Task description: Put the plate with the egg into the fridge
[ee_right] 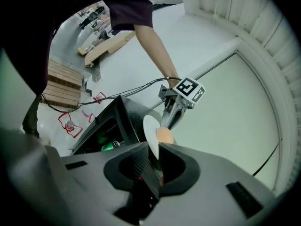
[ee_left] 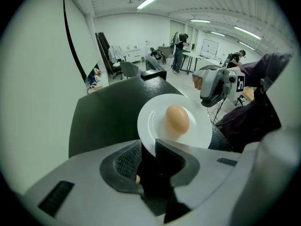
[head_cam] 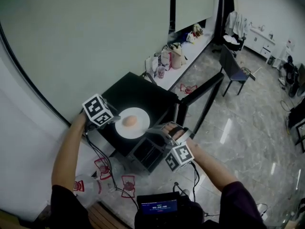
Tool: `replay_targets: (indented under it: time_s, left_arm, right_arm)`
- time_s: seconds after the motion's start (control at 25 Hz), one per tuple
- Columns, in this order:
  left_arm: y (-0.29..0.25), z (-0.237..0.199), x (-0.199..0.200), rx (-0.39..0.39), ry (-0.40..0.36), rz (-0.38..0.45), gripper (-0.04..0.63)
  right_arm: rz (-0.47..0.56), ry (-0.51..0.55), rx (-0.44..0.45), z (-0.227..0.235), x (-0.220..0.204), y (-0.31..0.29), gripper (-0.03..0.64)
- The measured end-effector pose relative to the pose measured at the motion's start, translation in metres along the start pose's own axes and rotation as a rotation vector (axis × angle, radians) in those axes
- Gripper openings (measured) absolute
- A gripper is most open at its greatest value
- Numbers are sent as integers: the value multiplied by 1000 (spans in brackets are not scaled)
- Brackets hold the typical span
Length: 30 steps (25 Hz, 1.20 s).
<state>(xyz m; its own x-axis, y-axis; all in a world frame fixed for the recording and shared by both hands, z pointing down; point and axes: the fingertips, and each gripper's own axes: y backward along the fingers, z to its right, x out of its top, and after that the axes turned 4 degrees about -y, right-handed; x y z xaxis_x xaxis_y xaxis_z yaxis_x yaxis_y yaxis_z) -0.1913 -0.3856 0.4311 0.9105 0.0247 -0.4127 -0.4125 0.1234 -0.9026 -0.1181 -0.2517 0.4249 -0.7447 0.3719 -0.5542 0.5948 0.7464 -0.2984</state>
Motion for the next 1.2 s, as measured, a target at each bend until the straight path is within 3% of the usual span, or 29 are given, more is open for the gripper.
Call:
replay_targets:
  time_s: [0.28, 0.52, 0.8, 0.92, 1.04, 1.2]
  left_arm:
    - [-7, 14, 9, -46, 35, 45, 52]
    - [-7, 23, 17, -8, -6, 31, 52]
    - [-7, 30, 18, 5, -1, 43, 52]
    - [-4, 27, 16, 67, 28, 88, 52]
    - [11, 31, 27, 182, 39, 157, 52]
    - [25, 36, 28, 326, 46, 142, 52]
  right_arm:
    - [-20, 26, -12, -6, -8, 0, 49]
    - [-57, 78, -41, -8, -19, -2, 51]
    - [-49, 173, -108, -4, -16, -8, 48]
    - [-38, 242, -158, -1, -12, -3, 29]
    - [-22, 246, -201, -1, -10, 4, 15]
    - [-21, 268, -233, 4, -9, 9, 14]
